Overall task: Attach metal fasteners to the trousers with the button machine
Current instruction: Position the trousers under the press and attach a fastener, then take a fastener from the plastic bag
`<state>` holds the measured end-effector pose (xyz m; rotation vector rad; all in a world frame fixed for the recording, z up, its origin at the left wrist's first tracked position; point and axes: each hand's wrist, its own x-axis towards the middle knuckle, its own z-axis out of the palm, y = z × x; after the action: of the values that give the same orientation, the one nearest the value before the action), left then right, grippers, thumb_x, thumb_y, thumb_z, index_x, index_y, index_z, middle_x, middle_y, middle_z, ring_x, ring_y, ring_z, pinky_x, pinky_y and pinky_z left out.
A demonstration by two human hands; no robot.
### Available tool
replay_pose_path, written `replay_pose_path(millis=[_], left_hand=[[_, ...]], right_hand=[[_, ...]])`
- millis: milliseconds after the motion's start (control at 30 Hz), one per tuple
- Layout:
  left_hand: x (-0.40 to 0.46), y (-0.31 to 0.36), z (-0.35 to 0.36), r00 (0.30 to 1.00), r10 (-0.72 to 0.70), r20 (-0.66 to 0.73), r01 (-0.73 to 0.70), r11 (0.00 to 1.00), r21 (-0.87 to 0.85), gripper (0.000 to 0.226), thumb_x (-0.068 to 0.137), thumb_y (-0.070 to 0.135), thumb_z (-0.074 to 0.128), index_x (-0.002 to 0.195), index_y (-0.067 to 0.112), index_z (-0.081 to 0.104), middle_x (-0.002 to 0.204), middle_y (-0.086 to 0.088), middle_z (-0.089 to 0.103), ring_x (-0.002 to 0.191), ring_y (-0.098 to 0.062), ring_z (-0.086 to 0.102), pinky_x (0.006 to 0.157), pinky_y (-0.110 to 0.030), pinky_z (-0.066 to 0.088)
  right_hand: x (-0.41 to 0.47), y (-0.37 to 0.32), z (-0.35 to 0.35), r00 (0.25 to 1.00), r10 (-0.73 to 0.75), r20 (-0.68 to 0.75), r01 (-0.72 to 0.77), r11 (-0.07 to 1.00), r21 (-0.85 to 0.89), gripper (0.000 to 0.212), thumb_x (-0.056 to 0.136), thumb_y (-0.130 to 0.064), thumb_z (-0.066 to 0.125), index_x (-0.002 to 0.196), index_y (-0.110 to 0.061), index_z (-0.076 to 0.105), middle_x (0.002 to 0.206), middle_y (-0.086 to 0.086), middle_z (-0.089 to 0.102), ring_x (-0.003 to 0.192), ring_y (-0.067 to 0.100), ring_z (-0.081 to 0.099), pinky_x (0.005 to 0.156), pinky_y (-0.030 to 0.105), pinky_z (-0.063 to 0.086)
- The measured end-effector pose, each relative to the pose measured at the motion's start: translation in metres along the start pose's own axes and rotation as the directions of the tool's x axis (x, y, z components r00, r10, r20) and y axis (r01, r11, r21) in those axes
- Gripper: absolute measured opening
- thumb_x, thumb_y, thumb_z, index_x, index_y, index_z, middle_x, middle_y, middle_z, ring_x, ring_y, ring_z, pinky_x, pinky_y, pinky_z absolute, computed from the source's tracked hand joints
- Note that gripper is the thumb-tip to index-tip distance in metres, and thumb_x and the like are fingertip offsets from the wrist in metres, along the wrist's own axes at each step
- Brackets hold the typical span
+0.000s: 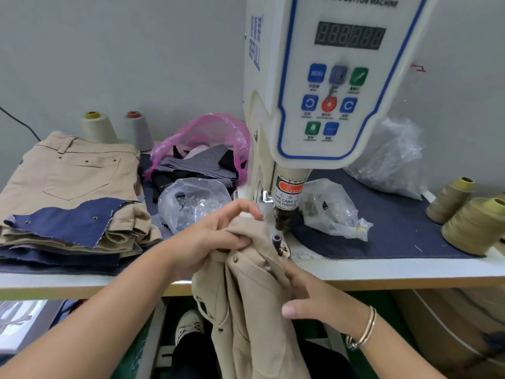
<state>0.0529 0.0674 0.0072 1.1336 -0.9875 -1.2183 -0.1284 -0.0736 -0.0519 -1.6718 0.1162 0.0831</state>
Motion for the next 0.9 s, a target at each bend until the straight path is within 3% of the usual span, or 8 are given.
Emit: replay_pose_path(millis=[67,133,267,333,433,567,667,900], left_hand=[[0.002,0.006,-0.002,1.0,-0.007,0.017,0.006,0.999,0.034,0.039,0.071,0.001,0.055,0.097,0.028,0.064,0.086,-0.01,0.053,0.071,-0.015,0.055,0.061,-0.022,0.048],[0.004,0.007,-0.006,1.0,-0.024,-0.007,0.024,0.998,0.057,0.036,0.07,0.003,0.056,0.091,0.03,0.068,0.081,-0.006,0.055,0.067,-0.011,0.056,0.058,-0.018,0.047],[0.004,-0.004,-0.018,0.993,-0.018,-0.113,0.017,1.0,-0.003,0.03,0.067,0.003,0.054,0.073,0.025,0.073,0.077,0.006,0.065,0.067,-0.005,0.061,0.058,-0.015,0.048],[0.005,-0.012,-0.024,0.984,-0.026,-0.177,0.028,1.0,0.007,0.028,0.066,0.004,0.054,0.071,0.025,0.073,0.076,0.006,0.066,0.067,-0.005,0.062,0.056,-0.014,0.047],[0.004,-0.024,-0.033,0.975,-0.094,-0.203,0.106,0.993,0.049,0.021,0.071,0.013,0.058,0.081,0.028,0.068,0.077,0.004,0.064,0.067,-0.007,0.058,0.054,-0.016,0.045],[0.009,-0.038,-0.039,0.96,-0.149,-0.235,0.165,0.985,0.049,0.014,0.074,0.022,0.062,0.086,0.025,0.067,0.084,0.0,0.065,0.074,-0.01,0.061,0.061,-0.019,0.049],[0.015,-0.042,-0.045,0.944,-0.163,-0.288,0.166,0.986,-0.012,0.018,0.074,0.029,0.065,0.09,0.024,0.069,0.087,-0.004,0.067,0.078,-0.015,0.064,0.065,-0.023,0.053],[0.019,-0.053,-0.054,0.916,-0.139,-0.377,0.167,0.985,0.04,0.023,0.076,0.035,0.067,0.093,0.021,0.066,0.087,-0.003,0.067,0.079,-0.017,0.063,0.071,-0.028,0.05]], right_hand=[[-0.001,-0.002,-0.009,0.995,0.094,0.025,-0.094,0.996,-0.004,0.063,0.059,-0.045,0.08,0.114,-0.021,0.06,0.11,-0.014,0.066,0.108,0.003,0.06,0.088,0.019,0.046],[-0.004,-0.001,-0.016,0.995,0.092,0.028,-0.094,0.992,0.089,0.06,0.051,-0.049,0.085,0.098,-0.016,0.069,0.093,-0.01,0.07,0.089,0.006,0.065,0.08,0.021,0.05],[-0.003,0.003,-0.025,0.995,0.025,-0.1,0.027,0.872,0.489,0.064,0.044,-0.035,0.092,0.1,-0.011,0.075,0.101,0.006,0.072,0.091,0.017,0.068,0.08,0.028,0.054],[0.002,0.003,-0.03,0.99,0.053,-0.134,0.034,0.817,0.576,0.065,0.052,-0.022,0.087,0.112,-0.006,0.069,0.109,0.014,0.068,0.094,0.023,0.065,0.084,0.033,0.053],[0.011,-0.003,-0.038,0.965,0.111,-0.237,0.027,0.859,0.511,0.051,0.072,-0.006,0.073,0.121,-0.001,0.058,0.106,0.013,0.067,0.091,0.021,0.065,0.081,0.029,0.054],[0.028,-0.004,-0.052,0.886,0.171,-0.431,0.041,0.897,0.439,0.023,0.088,-0.008,0.059,0.111,-0.006,0.06,0.093,0.006,0.068,0.082,0.012,0.065,0.073,0.024,0.054],[0.044,-0.007,-0.057,0.867,0.17,-0.468,0.04,0.913,0.406,0.027,0.092,-0.013,0.057,0.118,-0.004,0.057,0.103,0.01,0.064,0.092,0.016,0.06,0.084,0.027,0.05],[0.058,-0.005,-0.062,0.888,0.205,-0.412,0.008,0.888,0.461,0.025,0.096,-0.011,0.05,0.118,-0.001,0.056,0.088,-0.004,0.07,0.074,-0.001,0.067,0.062,0.01,0.05]])
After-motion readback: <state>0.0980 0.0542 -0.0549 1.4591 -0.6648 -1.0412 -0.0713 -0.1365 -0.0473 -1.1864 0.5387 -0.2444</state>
